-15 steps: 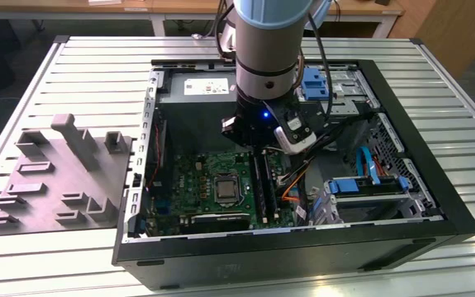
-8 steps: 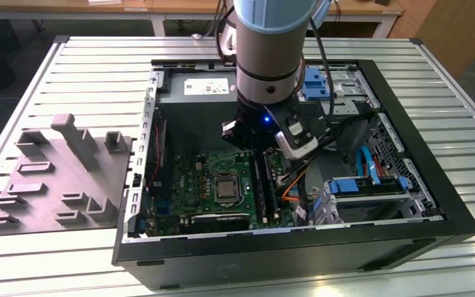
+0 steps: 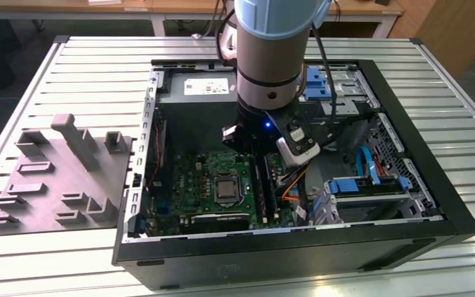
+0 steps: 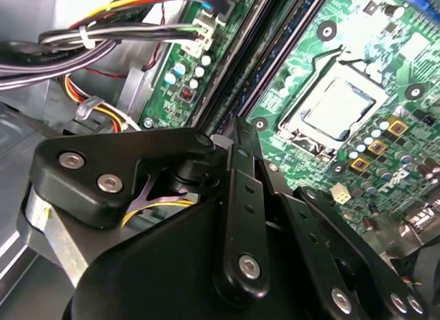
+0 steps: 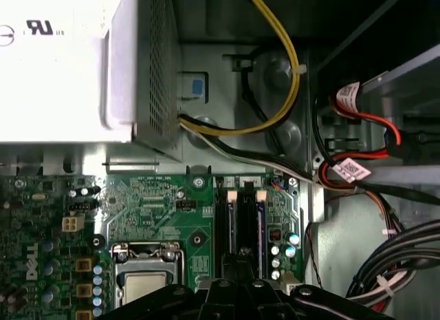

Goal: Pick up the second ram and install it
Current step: 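Press down the second ram until it locks into place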

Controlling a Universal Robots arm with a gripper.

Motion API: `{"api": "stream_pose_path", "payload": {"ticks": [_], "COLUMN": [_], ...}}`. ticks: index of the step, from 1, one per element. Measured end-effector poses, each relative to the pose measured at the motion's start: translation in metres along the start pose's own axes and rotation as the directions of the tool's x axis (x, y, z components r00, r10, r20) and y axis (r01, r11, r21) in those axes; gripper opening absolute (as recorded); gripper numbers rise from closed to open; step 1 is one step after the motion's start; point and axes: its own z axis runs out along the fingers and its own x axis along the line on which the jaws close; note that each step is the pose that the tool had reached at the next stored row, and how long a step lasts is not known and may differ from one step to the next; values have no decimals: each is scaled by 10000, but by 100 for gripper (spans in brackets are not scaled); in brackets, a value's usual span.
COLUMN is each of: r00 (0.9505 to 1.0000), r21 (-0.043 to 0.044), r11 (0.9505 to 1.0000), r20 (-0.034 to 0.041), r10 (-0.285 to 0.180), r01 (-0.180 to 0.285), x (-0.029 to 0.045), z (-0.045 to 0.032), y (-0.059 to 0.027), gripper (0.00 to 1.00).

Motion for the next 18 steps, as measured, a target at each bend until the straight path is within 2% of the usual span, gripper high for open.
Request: {"api": "stream_pose_path", "payload": {"ticks": [18], "r00": [10000], "r21": [93], "r11": [10000], "r20": [2], "r10": [-6], "r01": [6], "x": [-7], "z": [-16], "y": [-223], "gripper": [10]}}
